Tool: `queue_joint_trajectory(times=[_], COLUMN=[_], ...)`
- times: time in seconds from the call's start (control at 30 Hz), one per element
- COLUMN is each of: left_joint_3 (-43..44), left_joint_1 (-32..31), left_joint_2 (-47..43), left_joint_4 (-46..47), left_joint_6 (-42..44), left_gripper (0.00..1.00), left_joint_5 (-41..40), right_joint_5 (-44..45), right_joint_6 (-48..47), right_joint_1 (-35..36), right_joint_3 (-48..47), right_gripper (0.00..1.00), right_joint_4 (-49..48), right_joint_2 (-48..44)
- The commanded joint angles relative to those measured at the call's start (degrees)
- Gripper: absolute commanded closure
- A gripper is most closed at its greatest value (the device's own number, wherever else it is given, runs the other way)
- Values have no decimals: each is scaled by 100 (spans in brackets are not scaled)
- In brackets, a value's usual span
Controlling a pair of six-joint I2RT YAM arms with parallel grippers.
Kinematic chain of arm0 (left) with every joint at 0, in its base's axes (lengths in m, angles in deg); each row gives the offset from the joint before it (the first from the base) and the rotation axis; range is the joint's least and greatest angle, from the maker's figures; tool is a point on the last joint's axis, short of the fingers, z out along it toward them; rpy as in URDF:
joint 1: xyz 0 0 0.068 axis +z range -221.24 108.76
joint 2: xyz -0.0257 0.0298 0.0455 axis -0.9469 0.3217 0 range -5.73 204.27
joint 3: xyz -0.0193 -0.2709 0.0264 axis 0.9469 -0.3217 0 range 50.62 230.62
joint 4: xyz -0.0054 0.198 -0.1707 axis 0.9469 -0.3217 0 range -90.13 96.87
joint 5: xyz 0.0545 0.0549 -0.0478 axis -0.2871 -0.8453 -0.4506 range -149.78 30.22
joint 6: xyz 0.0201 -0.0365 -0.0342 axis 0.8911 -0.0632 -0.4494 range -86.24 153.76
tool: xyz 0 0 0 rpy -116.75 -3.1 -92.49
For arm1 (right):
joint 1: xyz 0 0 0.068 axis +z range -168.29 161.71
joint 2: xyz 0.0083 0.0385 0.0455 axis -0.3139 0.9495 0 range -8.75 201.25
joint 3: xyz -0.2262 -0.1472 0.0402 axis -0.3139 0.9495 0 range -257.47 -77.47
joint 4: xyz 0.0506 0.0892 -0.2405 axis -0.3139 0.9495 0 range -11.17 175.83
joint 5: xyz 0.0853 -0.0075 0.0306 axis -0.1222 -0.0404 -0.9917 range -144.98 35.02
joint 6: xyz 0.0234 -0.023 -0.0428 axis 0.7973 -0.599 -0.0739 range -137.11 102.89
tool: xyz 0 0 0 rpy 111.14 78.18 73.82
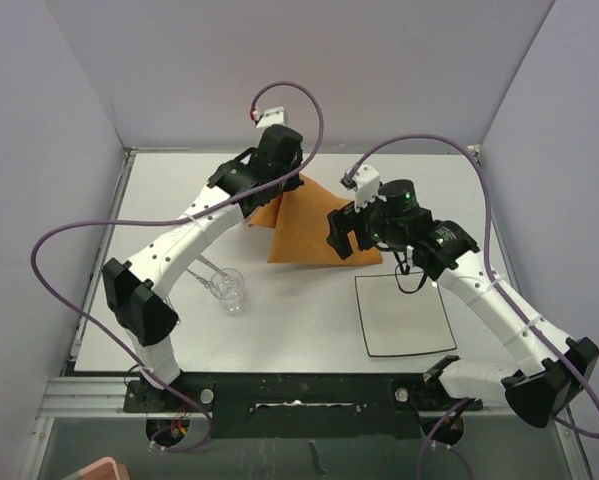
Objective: Set the dinner table for one person
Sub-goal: Flatten out the napkin at the center of the board.
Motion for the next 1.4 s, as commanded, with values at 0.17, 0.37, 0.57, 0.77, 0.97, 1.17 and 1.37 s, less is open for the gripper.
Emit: queue_joint_trajectory(times=[0.17,0.37,0.57,0.77,0.97,1.17,1.37], left_joint_3=[1702,1965,2569,2829,2765,2771,2755], left_joint_1=[-310,-336,-352,-264,-180,-116,-106], left_joint_2=[1143,1478,1733,1726,1586,1562,1516], left_joint_4=[-598,-406,-390,-331,-391,-391,-392], left_joint_6=[-501,-731,-810,-642,-761,-799,-807], left_gripper=[100,100,100,100,100,100,100], left_joint_5=[-1410,-1563,-1483,-1301,-1171,-1055,-1012], right_joint_5=[472,1594,3777,4269,4955,5198,5462], right_joint_6=[-273,89,-639,-2007,-4516,-6389,-6885], right_joint_1=[360,724,1793,2214,2947,3517,3664], right_joint_3=[-263,-52,1922,3115,3927,4336,4204], right_gripper=[16,15,9,7,6,3,2], right_joint_4=[98,-340,-3212,-4778,-7347,-9682,-11054], right_joint_2=[324,404,-309,-102,759,2255,3409])
